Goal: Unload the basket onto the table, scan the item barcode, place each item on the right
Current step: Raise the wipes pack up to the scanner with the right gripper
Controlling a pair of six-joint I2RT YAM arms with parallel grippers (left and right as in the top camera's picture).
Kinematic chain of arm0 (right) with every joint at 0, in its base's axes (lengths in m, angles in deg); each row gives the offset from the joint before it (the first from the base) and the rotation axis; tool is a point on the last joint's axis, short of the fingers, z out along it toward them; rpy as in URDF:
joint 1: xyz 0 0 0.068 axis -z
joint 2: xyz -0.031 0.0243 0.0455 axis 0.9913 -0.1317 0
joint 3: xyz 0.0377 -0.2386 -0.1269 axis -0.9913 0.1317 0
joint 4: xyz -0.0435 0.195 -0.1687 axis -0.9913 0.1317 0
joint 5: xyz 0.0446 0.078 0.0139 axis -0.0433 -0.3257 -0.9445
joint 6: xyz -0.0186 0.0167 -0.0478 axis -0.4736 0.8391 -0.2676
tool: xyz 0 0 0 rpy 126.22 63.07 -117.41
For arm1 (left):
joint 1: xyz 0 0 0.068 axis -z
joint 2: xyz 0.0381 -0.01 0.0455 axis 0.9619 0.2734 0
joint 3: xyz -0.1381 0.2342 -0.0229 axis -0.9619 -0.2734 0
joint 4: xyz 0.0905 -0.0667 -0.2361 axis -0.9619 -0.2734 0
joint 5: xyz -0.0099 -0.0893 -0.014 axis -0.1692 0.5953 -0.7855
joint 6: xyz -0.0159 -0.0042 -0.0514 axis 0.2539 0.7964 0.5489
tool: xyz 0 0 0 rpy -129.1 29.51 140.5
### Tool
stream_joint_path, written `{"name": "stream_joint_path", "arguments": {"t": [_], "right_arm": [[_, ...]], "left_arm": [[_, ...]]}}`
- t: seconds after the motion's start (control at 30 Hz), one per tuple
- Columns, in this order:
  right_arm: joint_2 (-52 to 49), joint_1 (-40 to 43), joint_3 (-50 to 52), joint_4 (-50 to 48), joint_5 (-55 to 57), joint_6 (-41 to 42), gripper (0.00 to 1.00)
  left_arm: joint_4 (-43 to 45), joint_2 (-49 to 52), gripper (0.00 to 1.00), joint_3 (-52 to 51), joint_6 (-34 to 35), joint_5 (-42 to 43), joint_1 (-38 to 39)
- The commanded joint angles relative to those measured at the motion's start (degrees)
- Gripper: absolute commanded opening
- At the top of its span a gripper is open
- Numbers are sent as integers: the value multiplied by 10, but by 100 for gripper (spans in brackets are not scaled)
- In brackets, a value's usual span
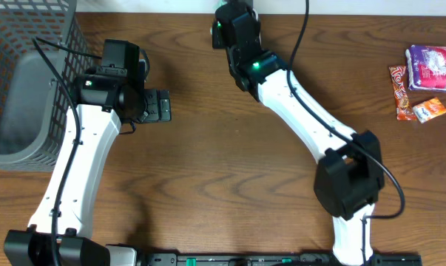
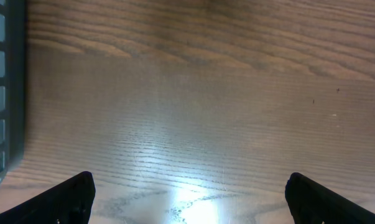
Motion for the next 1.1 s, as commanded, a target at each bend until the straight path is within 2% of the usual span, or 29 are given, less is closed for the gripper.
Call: {"name": "stream_joint_path", "arguments": {"t": [0.0, 0.17, 0.3, 0.47, 0.63, 0.8, 1.07], "right_arm": [[-62, 15, -1, -72, 17, -102, 1], [-116, 41, -1, -164, 16, -94, 1], [-135, 61, -1, -204, 17, -54, 1], [-136, 87, -1, -206, -1, 17, 1], [-136, 101, -1, -201, -53, 22, 1], [-136, 103, -1, -186, -52, 21, 1], [-79, 116, -1, -129, 81, 22, 1]], "left_arm": [[-2, 2, 98, -2, 5, -9, -1], [-2, 2, 98, -2, 5, -9, -1], [-2, 2, 98, -2, 5, -9, -1], [-2, 2, 98, -2, 5, -9, -1], [-2, 2, 98, -2, 5, -9, -1], [-2, 2, 98, -2, 5, -9, -1], [-2, 2, 98, -2, 5, -9, -1]]}}
